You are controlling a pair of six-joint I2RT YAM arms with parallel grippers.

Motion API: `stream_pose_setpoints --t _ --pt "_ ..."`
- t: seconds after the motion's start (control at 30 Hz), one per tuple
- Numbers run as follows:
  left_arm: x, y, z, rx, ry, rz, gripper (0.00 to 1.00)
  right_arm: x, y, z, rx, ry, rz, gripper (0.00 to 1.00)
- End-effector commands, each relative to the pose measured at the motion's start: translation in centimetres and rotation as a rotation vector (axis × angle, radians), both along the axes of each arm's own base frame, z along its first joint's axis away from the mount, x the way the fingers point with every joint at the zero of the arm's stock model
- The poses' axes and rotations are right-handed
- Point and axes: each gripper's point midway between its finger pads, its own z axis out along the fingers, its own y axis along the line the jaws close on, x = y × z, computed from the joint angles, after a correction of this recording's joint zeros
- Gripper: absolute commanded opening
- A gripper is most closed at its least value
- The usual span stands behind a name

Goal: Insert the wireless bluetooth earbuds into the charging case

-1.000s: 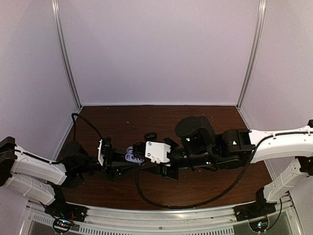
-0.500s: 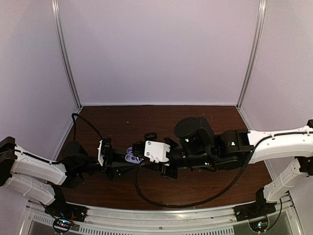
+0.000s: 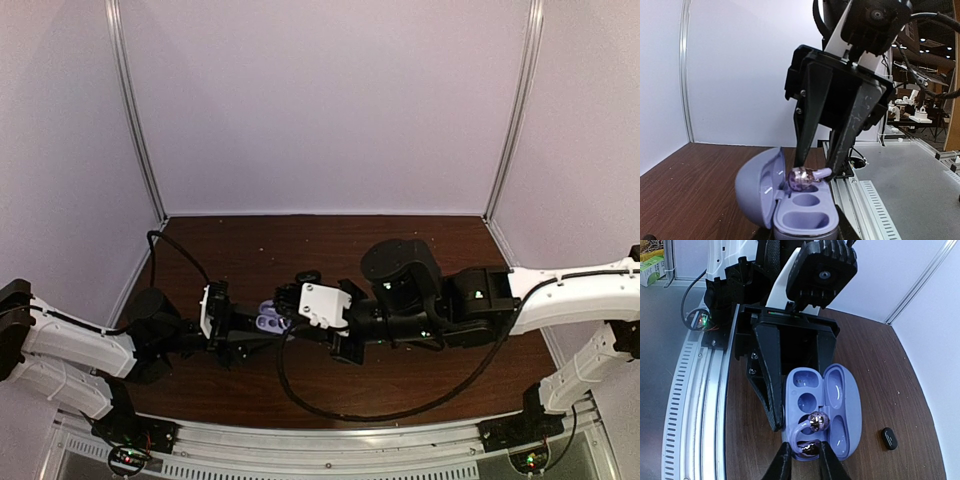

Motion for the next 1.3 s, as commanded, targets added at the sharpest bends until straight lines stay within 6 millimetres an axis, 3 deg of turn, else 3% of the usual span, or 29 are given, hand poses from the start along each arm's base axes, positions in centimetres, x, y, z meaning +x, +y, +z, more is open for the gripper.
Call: stream_pose_setpoints --t 0.0,0.2,0.43,0.67,1.27 --pt "-0.2 0.2 2.7 -0.083 -0.062 -0.001 0.0 -0.3 -0.1 0.5 0.035 0.032 0.016 0.19" --pt "-0.3 0.1 2.7 -0.082 -0.066 -0.005 0.0 -0.1 -0.3 0.2 0.029 0.036 0.004 0.21" --pt "-0.2 0.0 2.3 -0.068 -0.066 -0.002 0.0 -0.4 -0.2 0.6 0.029 0.031 0.021 0.38" --pt "-0.1 -0.1 2.0 -0.057 -0.063 -0.002 0.0 -0.6 0.1 2.1 0.06 0.009 0.027 0.41" --pt "-0.4 -1.2 1.3 -0.015 -0.081 -0.007 0.0 -0.4 1.0 1.9 0.036 -0.034 0.035 0.45"
